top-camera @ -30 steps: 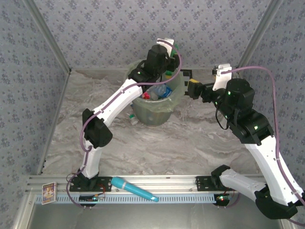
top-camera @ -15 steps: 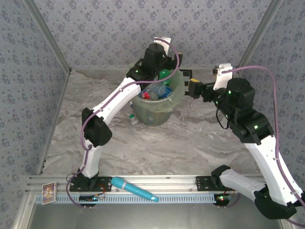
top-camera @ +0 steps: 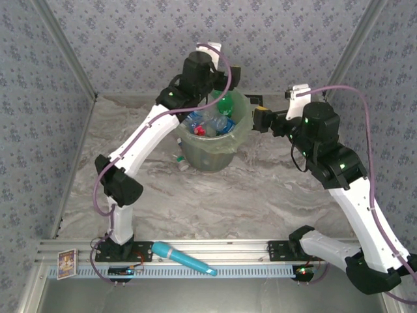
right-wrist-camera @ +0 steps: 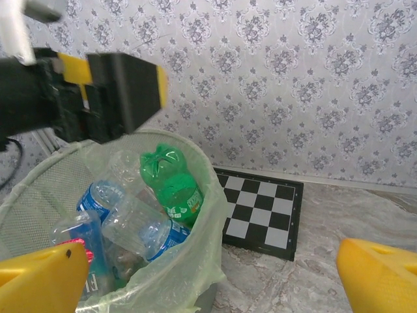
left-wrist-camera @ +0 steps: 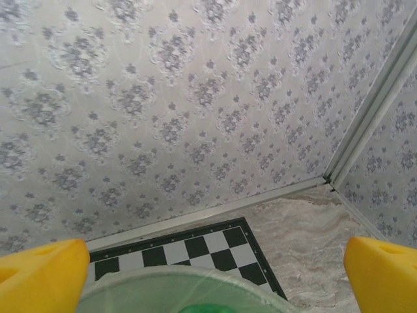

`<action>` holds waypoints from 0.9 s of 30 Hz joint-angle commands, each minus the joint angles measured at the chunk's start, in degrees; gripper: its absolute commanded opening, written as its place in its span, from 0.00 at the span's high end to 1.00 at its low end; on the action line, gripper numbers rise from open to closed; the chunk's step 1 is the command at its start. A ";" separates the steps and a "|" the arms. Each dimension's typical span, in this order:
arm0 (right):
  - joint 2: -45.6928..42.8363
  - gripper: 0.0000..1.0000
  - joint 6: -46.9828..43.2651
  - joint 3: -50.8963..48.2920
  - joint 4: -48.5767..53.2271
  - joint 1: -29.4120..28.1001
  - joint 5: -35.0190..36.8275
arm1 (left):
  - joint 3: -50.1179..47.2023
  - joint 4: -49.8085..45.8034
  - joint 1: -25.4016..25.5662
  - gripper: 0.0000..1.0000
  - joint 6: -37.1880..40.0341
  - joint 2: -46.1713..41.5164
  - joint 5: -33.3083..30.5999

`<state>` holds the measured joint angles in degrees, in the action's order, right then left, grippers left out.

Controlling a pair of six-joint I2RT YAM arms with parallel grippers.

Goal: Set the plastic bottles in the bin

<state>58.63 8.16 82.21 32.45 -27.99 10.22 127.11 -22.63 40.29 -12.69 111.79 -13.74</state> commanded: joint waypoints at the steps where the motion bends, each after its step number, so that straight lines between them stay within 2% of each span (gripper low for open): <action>1: 0.55 0.00 0.62 1.02 -1.74 0.34 -1.63 | -1.79 -3.29 -1.81 0.00 -2.81 -5.99 -0.65; 8: 2.55 0.00 2.01 1.79 -2.54 0.26 -3.74 | -21.67 0.40 -7.94 0.00 -8.97 -19.30 -0.27; 16: 7.43 0.00 2.56 5.68 -2.83 -2.19 -5.36 | -42.00 -0.66 -18.93 0.03 -19.13 -32.71 3.46; 22: 11.46 0.00 1.39 9.52 -1.90 -5.87 -5.95 | -51.00 -4.44 -25.93 0.07 -26.15 -35.54 9.43; 27: 14.46 0.00 -0.37 12.59 -0.13 -9.53 -4.94 | -53.45 -7.91 -29.72 0.10 -30.97 -32.01 15.98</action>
<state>72.36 9.39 92.18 31.44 -36.10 5.10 73.80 -27.75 11.62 -39.11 77.91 -3.25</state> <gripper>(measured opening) 0.996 0.906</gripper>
